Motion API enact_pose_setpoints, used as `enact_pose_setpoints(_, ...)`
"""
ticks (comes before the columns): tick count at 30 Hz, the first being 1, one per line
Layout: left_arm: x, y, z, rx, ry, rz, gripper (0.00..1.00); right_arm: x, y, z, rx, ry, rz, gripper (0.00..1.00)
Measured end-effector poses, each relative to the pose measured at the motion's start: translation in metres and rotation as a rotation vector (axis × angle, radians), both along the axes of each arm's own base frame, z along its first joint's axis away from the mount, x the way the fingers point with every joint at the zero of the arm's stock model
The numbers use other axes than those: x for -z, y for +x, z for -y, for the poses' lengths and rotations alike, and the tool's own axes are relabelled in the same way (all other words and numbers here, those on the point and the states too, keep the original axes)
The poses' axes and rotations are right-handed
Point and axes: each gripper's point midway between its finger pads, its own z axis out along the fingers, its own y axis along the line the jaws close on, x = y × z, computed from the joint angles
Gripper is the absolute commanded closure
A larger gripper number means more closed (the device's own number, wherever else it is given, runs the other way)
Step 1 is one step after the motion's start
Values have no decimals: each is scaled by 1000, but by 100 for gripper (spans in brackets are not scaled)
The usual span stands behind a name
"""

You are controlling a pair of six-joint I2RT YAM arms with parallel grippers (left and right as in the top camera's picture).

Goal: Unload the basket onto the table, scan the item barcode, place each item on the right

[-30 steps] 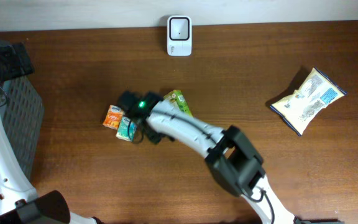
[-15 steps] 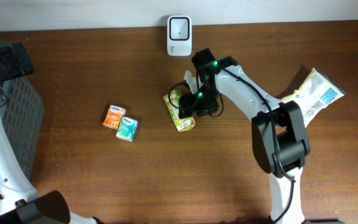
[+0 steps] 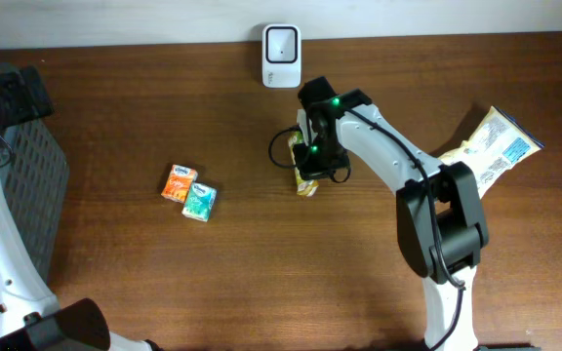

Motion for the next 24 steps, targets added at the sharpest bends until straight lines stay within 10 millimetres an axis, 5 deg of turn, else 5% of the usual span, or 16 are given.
enact_pose_setpoints(1, 0, 0, 0, 0, 0, 0, 1, -5, -3, 2, -25, -64, 23, 91)
enact_pose_setpoints(3, 0, 0, 0, 0, 0, 0, 1, -10, -20, -5, -120, -214, 63, 59)
enact_pose_setpoints(4, 0, 0, 0, 0, 0, 0, 1, -11, -30, -16, -185, -278, 95, 52)
enact_pose_setpoints(9, 0, 0, 0, 0, 0, 0, 1, -12, -61, -72, -349, -304, 181, 33)
enact_pose_setpoints(12, 0, 0, 0, 0, 0, 0, 1, -11, -73, -96, -381, -222, 166, 40)
enact_pose_setpoints(16, 0, 0, 0, 0, 0, 0, 1, -21, -56, -85, -299, -193, 159, 32)
enact_pose_setpoints(20, 0, 0, 0, 0, 0, 0, 1, -44, -22, -42, -125, -148, 125, 27)
enact_pose_setpoints(24, 0, 0, 0, 0, 0, 0, 1, -25, -30, -47, -116, -81, 74, 22)
